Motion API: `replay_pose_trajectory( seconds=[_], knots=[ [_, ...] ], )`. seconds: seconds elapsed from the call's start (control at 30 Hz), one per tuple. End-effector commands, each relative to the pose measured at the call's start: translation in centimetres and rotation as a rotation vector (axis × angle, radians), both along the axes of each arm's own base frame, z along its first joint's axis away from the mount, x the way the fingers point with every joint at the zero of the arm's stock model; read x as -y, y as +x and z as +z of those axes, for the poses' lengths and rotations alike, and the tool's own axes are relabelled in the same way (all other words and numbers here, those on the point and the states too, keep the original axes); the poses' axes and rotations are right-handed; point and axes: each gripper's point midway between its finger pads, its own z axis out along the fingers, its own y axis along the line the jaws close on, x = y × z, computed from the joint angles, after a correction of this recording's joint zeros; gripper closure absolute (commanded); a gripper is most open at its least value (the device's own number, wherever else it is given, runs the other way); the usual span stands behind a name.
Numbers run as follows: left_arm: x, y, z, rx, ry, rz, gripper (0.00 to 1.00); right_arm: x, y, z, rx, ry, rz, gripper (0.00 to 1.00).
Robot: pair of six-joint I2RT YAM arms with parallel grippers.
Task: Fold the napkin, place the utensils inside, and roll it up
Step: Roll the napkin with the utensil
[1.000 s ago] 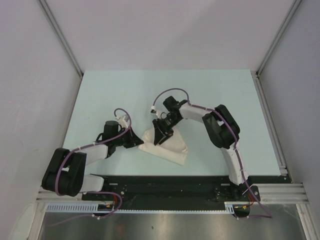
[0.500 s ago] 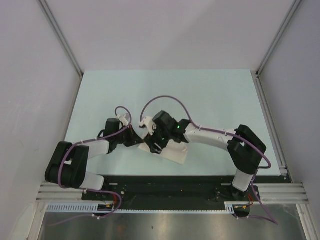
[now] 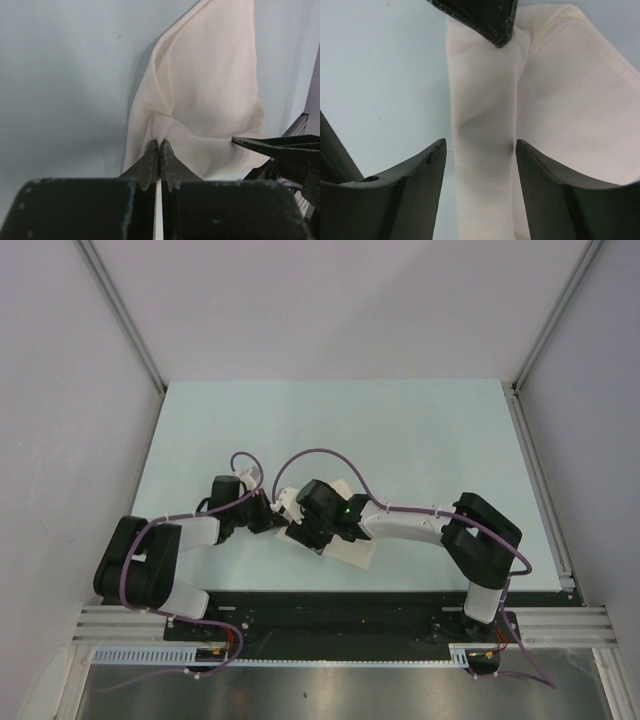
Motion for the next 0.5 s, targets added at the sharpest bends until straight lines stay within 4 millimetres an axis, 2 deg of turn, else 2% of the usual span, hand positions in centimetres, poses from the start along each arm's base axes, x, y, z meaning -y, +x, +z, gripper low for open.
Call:
replay_pose_trajectory(
  seconds=[0.0,0.23,0.47],
  knots=[
    [-0.6,1.9,0.5,0.039,0.014,0.034,1.0,-0.6,0.3,-0.1,0.031,0.005,0.021,0.39],
    [-0.6,2.1,0.5,0.036,0.011,0.031,1.0,-0.6,-0.1,-1.6,0.005,-0.012,0.03,0.42],
    [-0.5,2.4,0.7,0.04,0.0,0.028,1.0,0.2,-0.8,-4.1,-0.037,-0.068,0.033,0.43]
  ],
)
